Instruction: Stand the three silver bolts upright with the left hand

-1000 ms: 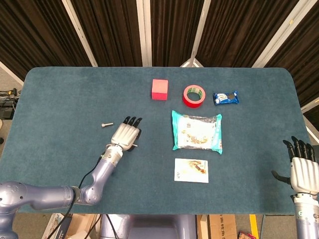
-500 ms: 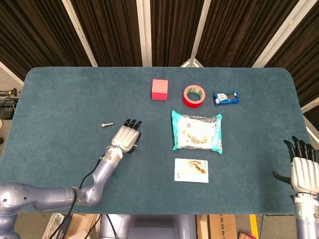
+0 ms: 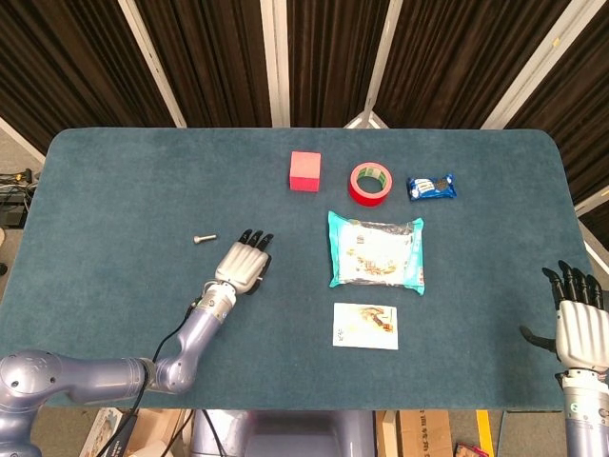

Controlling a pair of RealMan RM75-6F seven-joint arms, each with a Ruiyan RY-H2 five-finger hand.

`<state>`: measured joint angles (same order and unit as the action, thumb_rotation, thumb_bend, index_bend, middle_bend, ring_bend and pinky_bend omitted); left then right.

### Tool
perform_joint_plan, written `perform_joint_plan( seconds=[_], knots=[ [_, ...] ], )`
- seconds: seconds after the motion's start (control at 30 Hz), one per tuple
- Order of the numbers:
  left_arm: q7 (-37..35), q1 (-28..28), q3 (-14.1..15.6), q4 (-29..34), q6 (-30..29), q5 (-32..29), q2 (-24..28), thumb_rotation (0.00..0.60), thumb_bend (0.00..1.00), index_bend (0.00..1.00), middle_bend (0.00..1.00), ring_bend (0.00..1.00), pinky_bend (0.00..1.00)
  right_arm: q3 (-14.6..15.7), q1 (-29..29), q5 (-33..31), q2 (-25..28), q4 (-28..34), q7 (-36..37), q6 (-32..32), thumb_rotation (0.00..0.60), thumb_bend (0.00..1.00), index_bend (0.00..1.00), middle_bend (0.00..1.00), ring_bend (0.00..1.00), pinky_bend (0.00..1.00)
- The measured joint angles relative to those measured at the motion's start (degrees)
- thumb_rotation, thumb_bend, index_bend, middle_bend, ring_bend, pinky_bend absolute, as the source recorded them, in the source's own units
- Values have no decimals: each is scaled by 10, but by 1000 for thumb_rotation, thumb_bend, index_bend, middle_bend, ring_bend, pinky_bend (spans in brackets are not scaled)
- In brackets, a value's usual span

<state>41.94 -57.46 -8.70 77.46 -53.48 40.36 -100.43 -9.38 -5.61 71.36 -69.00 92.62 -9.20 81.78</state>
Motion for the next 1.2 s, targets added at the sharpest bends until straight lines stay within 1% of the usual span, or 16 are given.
perform_joint_plan(
  seconds=[0.47,0.7,0.97,1.2],
  knots=[
    [-3,0,2,-8,5,4,-3,600,482,545,42,0,0,-1,0,-4,-1,1,-2,-1,600,22,178,64,0,0],
    [-1,0,5,-9,6,5,-6,600,481,521,41,0,0,-1,-1,-6,-1,2,-2,-2,600,21,178,64,0,0],
    [-1,-1,4,-11,8,5,-10,600,481,520,41,0,0,-2,0,-6,-1,2,-1,0,600,21,179,64,0,0],
    [-2,0,5,-10,7,9,-11,600,484,545,48,0,0,-1,-1,-5,-2,2,-1,-2,600,21,179,64,0,0]
  ],
)
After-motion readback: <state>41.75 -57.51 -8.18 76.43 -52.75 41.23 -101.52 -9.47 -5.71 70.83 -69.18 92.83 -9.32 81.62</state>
